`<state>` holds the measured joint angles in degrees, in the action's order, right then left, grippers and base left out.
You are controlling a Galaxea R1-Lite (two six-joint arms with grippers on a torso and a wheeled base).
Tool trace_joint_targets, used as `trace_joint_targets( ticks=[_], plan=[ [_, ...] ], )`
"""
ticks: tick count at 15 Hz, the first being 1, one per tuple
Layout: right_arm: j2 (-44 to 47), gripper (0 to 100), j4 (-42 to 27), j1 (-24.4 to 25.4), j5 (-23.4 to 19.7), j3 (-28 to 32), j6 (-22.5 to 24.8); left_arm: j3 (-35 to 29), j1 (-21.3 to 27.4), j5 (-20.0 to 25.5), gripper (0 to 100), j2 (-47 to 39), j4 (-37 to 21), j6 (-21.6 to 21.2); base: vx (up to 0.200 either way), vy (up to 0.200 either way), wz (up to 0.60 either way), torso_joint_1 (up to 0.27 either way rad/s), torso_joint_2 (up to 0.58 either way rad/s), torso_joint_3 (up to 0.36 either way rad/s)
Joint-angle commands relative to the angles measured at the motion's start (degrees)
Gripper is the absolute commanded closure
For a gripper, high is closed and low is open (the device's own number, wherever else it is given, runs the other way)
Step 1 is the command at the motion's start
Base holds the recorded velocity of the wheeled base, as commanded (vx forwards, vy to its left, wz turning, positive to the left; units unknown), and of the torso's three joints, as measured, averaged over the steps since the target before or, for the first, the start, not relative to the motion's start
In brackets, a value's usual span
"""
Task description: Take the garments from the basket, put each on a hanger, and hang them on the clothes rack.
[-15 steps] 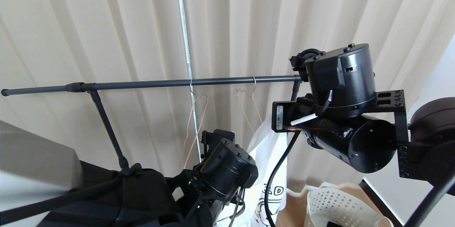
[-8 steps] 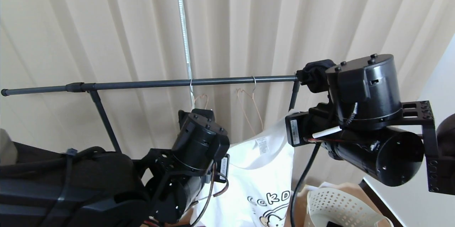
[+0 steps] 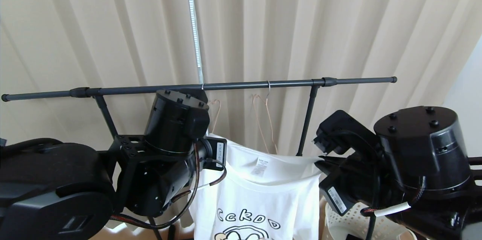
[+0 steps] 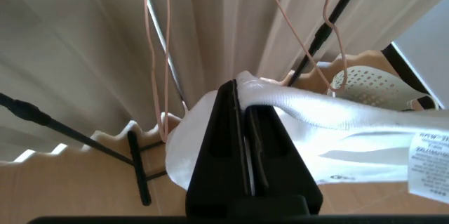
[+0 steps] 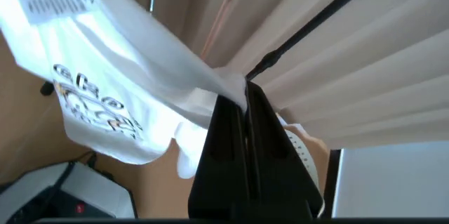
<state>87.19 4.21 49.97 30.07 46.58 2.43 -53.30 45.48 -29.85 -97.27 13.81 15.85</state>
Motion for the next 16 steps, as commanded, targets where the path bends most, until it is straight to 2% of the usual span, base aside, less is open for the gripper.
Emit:
trace_joint_targets(
  ticks=[1,5,9,12,14,16],
  plan=[
    [-0.44,100,-0.07,0.39,-0.81,-1.84,0.74,0.04,-0.57,-0.03,100,0.5,0.07,0.06,0.0,0.0,0.0,0.0,0.0,0.0],
    [-0.88,100,-0.07,0.39,-2.3,-4.83,4.61,-1.46,-0.66,-0.03,100,0.76,0.07,-0.12,0.0,0.0,0.0,0.0,0.0,0.0],
    [-5.27,100,0.01,0.39,-8.72,-8.96,12.52,-6.29,-1.36,0.06,100,-0.2,-0.01,-2.31,0.0,0.0,0.0,0.0,0.0,0.0],
    [-6.06,100,4.41,0.13,-10.3,-8.96,12.95,-6.73,-1.54,0.06,100,-0.91,-0.01,-2.58,0.0,0.0,0.0,0.0,0.0,0.0],
    [-5.1,100,9.77,-2.24,-10.12,-8.79,12.69,-4.62,-1.45,0.06,100,-0.55,-0.01,-2.66,0.0,0.0,0.0,0.0,0.0,0.0],
    [-4.83,100,11.53,-4.0,-9.95,-8.0,12.16,-2.43,-1.54,0.06,100,0.68,-0.28,-2.84,0.0,0.0,0.0,0.0,0.0,0.0]
  ],
)
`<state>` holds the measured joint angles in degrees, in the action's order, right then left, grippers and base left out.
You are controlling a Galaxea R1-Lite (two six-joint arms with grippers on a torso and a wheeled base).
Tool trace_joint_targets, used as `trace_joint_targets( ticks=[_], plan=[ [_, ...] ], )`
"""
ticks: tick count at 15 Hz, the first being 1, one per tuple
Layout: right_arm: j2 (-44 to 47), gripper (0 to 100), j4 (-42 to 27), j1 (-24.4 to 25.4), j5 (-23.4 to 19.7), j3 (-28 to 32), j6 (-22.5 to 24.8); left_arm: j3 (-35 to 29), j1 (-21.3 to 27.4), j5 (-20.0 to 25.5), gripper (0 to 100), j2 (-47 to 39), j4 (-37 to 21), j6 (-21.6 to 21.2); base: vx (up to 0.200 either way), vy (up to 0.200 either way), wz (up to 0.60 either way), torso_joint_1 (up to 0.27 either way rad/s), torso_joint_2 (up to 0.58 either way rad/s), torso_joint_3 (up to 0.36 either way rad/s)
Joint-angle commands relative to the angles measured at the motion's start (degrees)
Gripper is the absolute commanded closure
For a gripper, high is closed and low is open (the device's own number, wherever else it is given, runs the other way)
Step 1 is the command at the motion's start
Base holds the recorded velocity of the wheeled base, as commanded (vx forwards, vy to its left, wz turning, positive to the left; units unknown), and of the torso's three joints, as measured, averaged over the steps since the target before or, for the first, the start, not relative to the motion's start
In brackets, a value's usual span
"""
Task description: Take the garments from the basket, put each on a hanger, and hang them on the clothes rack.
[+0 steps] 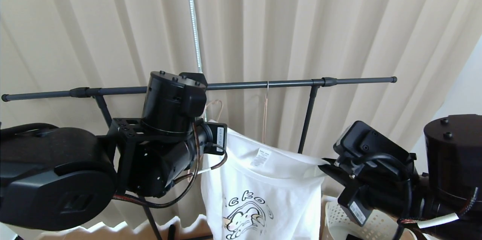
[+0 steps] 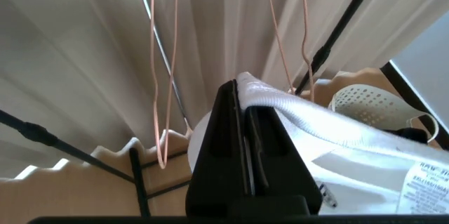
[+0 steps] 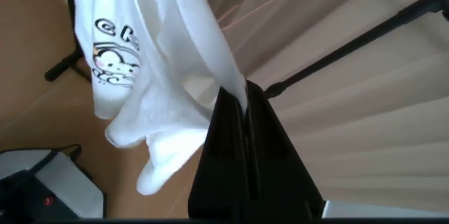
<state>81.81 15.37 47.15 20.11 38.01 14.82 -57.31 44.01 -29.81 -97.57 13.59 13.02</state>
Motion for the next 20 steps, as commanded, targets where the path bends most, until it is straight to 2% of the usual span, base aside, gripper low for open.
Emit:
trace_joint_targets(
  ticks=[1,4,5,8,9,10,11,12,16,19,20],
  plan=[
    [0.63,100,0.36,-1.8,0.01,1.28,-0.94,2.82,0.03,0.01,100,1.86,-0.23,-0.71,0.0,0.0,0.0,0.0,0.0,0.0],
    [2.21,100,0.36,-2.5,1.51,4.27,-5.95,6.24,0.64,0.01,100,4.67,-0.23,-3.18,0.0,0.0,0.0,0.0,0.0,0.0],
    [3.97,100,0.27,-2.42,4.41,6.81,-9.73,8.88,2.57,0.01,100,6.61,-0.32,-3.97,0.0,0.0,0.0,0.0,0.0,0.0],
    [7.05,100,0.45,-2.42,7.4,10.42,-14.65,14.24,4.86,0.19,100,9.16,-0.23,-4.58,0.0,0.0,0.0,0.0,0.0,0.0],
    [8.1,100,0.45,-2.42,8.1,11.47,-16.05,15.74,5.39,0.89,100,9.51,-0.15,-4.67,0.0,0.0,0.0,0.0,0.0,0.0],
    [9.42,100,0.71,-2.42,9.5,12.7,-17.37,17.41,5.83,3.7,100,9.51,0.03,-4.32,0.0,0.0,0.0,0.0,0.0,0.0],
    [9.6,100,0.71,-2.5,10.03,12.79,-17.55,18.02,6.27,6.6,100,9.95,0.12,-4.14,0.0,0.0,0.0,0.0,0.0,0.0],
    [9.6,100,0.71,-2.5,10.03,12.79,-17.55,18.02,6.35,7.66,100,10.12,0.12,-4.05,0.0,0.0,0.0,0.0,0.0,0.0],
    [8.36,100,0.01,-2.5,10.21,11.56,-17.11,15.21,5.47,7.66,100,9.33,0.12,-4.23,0.0,0.0,0.0,0.0,0.0,0.0],
    [5.64,100,-0.34,-2.5,10.12,9.01,-13.94,10.11,2.05,7.57,100,4.85,0.03,-4.76,0.0,0.0,0.0,0.0,0.0,0.0],
    [4.5,100,-0.34,-2.42,10.03,6.99,-11.22,7.3,1.26,7.57,100,2.56,0.12,-4.76,0.0,0.0,0.0,0.0,0.0,0.0]
  ],
)
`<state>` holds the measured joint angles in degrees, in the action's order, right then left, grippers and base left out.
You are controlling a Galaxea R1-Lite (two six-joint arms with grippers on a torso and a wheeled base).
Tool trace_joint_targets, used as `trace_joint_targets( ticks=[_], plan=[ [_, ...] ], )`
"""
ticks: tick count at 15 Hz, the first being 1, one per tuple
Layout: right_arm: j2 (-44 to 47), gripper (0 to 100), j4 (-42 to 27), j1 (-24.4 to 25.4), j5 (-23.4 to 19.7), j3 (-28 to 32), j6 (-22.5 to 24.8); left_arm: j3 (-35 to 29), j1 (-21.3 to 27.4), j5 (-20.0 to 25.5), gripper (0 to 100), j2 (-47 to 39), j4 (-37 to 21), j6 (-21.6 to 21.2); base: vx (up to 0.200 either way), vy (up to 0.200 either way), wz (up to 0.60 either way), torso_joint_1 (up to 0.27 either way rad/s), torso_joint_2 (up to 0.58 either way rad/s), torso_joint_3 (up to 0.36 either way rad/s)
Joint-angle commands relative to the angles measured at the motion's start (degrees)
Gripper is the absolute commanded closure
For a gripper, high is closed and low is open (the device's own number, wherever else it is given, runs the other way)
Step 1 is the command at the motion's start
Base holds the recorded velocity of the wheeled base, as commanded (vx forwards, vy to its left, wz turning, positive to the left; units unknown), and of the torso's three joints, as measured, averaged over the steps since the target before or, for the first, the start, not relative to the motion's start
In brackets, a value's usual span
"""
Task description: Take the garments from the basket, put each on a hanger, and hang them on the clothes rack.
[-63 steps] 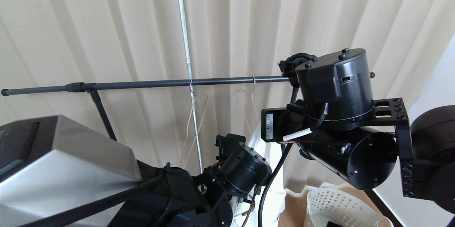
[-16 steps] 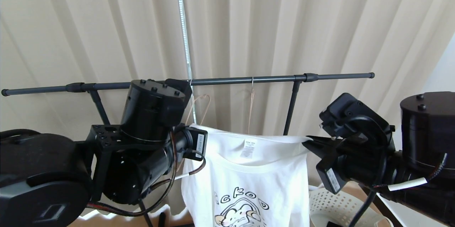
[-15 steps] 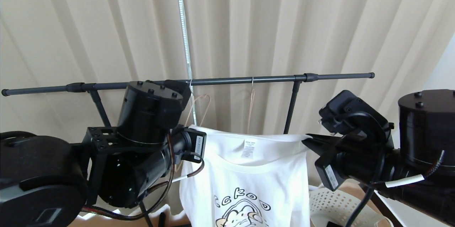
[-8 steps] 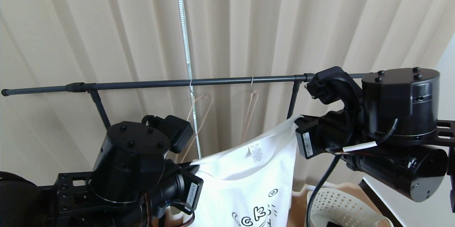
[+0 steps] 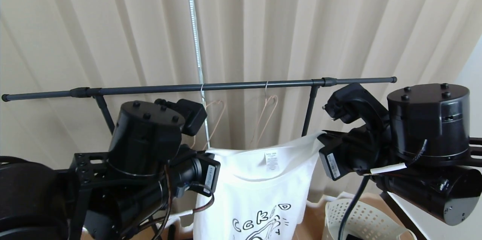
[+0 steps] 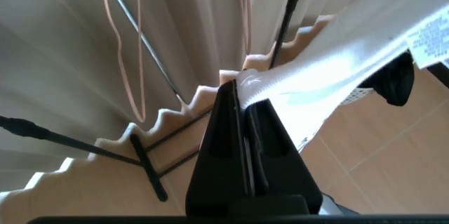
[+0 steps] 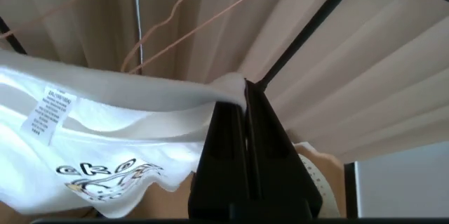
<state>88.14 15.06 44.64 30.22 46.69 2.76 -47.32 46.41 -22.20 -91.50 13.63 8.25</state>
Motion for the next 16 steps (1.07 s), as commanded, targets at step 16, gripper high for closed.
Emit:
trace_joint_targets(
  ticks=[16],
  plan=[
    [5.29,100,-10.05,22.51,-0.69,7.27,-19.72,-21.32,-2.99,8.84,100,-9.22,-0.09,-1.4,0.0,0.0,0.0,0.0,0.0,0.0]
  ],
)
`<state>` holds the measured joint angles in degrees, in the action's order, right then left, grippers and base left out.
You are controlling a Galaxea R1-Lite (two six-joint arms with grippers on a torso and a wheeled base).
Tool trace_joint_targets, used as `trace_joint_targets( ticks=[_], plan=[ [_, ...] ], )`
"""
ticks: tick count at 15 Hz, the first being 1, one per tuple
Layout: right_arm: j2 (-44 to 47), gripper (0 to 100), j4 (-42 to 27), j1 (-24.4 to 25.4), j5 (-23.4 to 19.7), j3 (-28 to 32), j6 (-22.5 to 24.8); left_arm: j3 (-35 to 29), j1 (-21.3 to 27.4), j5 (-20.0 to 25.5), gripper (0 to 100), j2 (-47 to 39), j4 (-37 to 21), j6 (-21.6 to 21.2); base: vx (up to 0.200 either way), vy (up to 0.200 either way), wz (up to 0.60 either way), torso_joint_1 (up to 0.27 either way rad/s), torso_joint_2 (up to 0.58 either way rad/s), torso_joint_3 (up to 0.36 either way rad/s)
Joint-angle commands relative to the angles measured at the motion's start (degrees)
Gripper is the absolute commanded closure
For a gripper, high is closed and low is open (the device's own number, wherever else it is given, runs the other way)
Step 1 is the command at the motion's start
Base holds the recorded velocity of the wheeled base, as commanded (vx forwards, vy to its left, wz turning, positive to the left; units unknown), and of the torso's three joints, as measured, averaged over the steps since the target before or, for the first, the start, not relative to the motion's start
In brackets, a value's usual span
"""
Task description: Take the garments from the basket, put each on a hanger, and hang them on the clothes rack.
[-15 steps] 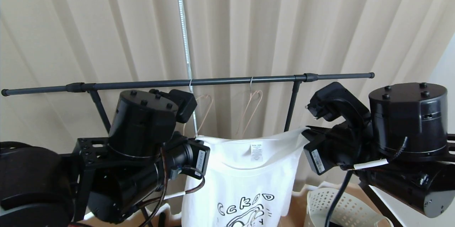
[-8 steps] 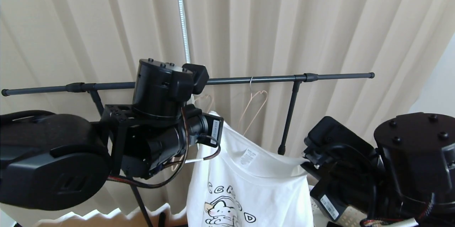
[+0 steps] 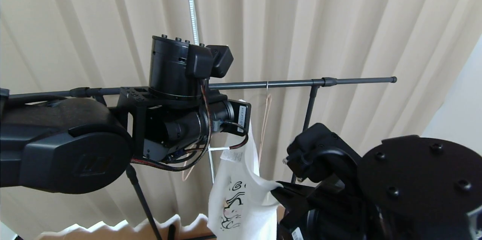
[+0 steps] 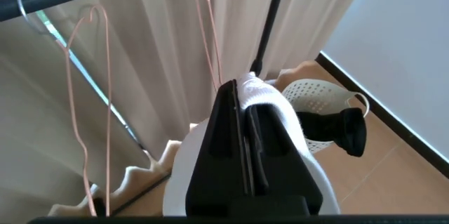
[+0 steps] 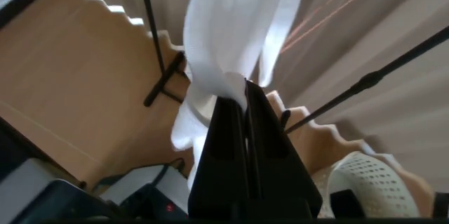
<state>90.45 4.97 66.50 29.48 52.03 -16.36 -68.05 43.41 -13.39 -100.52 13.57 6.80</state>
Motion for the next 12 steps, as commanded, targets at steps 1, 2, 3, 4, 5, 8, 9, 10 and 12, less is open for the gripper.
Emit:
trace_joint_targets(
  ticks=[1,2,3,4,5,8,9,10,12],
  plan=[
    [2.89,100,-0.32,0.56,0.05,2.29,-0.78,-0.33,0.01,0.03,100,-0.2,-0.12,0.05,0.0,0.0,0.0,0.0,0.0,0.0],
    [2.45,100,-0.84,0.21,0.05,2.11,-0.6,0.11,0.01,-0.24,100,-0.02,-0.21,0.05,0.0,0.0,0.0,0.0,0.0,0.0],
    [2.45,100,-0.93,-0.14,0.14,1.85,-0.25,0.37,-0.08,-0.41,100,0.06,-0.21,0.05,0.0,0.0,0.0,0.0,0.0,0.0],
    [2.09,100,-2.86,-2.16,0.23,1.5,1.95,1.08,-0.61,-0.68,100,0.24,-0.38,-0.03,0.0,0.0,0.0,0.0,0.0,0.0],
    [1.74,100,-4.71,-4.19,0.41,1.5,3.09,1.87,-1.14,-0.68,100,1.12,-1.18,-0.12,0.0,0.0,0.0,0.0,0.0,0.0],
    [1.04,100,-7.96,-11.83,0.85,1.76,6.25,4.59,-1.57,-2.26,100,6.39,-9.0,-0.91,0.0,0.0,0.0,0.0,0.0,0.0],
    [1.13,100,-7.7,-14.2,0.85,1.94,6.78,7.32,-1.31,-2.35,100,8.24,-12.07,-1.27,0.0,0.0,0.0,0.0,0.0,0.0],
    [1.57,100,-7.35,-15.87,0.85,2.37,6.87,9.69,-1.14,-2.35,100,9.38,-13.39,-1.35,0.0,0.0,0.0,0.0,0.0,0.0],
    [3.5,100,-5.94,-17.37,0.76,4.75,6.25,14.17,0.71,-2.44,100,11.23,-13.74,-1.27,0.0,0.0,0.0,0.0,0.0,0.0]
  ],
)
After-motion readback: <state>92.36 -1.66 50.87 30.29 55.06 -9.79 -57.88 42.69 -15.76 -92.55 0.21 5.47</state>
